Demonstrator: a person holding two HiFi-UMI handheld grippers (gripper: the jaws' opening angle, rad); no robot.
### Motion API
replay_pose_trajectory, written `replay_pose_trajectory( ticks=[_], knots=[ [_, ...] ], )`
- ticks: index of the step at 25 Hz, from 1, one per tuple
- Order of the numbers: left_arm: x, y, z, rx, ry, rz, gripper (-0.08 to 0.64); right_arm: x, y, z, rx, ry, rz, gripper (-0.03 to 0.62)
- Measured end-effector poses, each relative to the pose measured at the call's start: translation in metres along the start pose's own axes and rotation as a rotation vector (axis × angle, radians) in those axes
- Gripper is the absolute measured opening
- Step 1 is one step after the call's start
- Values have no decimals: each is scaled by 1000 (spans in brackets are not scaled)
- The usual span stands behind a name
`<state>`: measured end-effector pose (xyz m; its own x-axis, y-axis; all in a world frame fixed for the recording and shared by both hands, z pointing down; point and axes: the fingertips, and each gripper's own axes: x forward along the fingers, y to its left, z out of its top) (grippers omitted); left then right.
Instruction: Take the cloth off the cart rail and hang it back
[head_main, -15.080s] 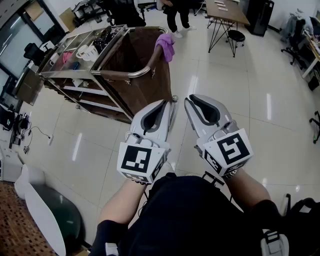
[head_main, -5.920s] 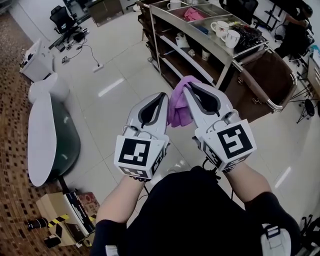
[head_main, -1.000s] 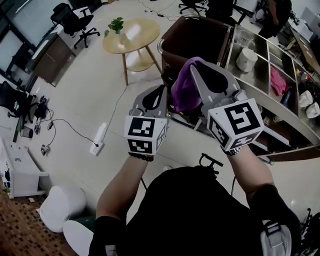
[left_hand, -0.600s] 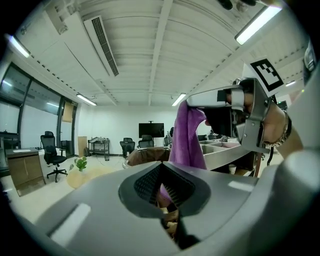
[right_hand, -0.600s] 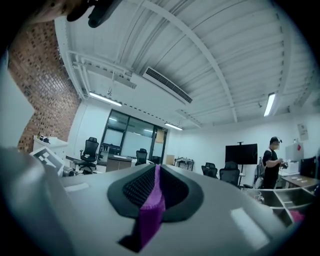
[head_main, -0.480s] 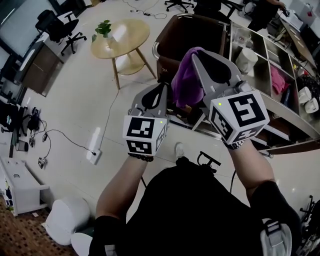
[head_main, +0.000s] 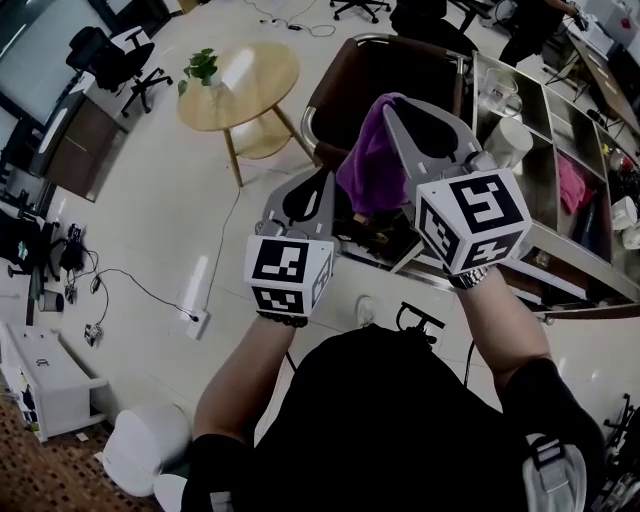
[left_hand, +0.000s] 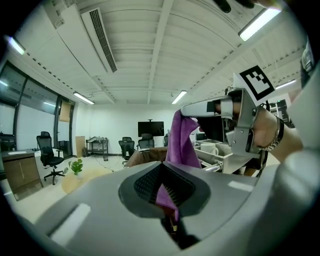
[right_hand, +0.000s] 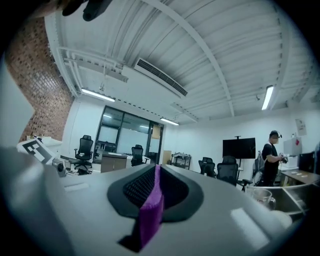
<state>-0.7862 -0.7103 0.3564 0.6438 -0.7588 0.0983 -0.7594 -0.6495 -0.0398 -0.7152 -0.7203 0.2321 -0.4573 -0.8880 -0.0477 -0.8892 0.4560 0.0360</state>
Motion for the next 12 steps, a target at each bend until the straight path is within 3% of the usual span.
replay_pose_trajectory(
  ticks=[7,10,12],
  knots=[
    [35,28,-10,-20,28,8,-2,47,-30,-48,33,144,-8,40],
    [47,33,-13,-26,36,7,-2,60,-39,-71,46,237,-6,157],
    [53,35,-16,-29,41,4,-2,66,-44,-79,54,259,-9,176]
  ],
)
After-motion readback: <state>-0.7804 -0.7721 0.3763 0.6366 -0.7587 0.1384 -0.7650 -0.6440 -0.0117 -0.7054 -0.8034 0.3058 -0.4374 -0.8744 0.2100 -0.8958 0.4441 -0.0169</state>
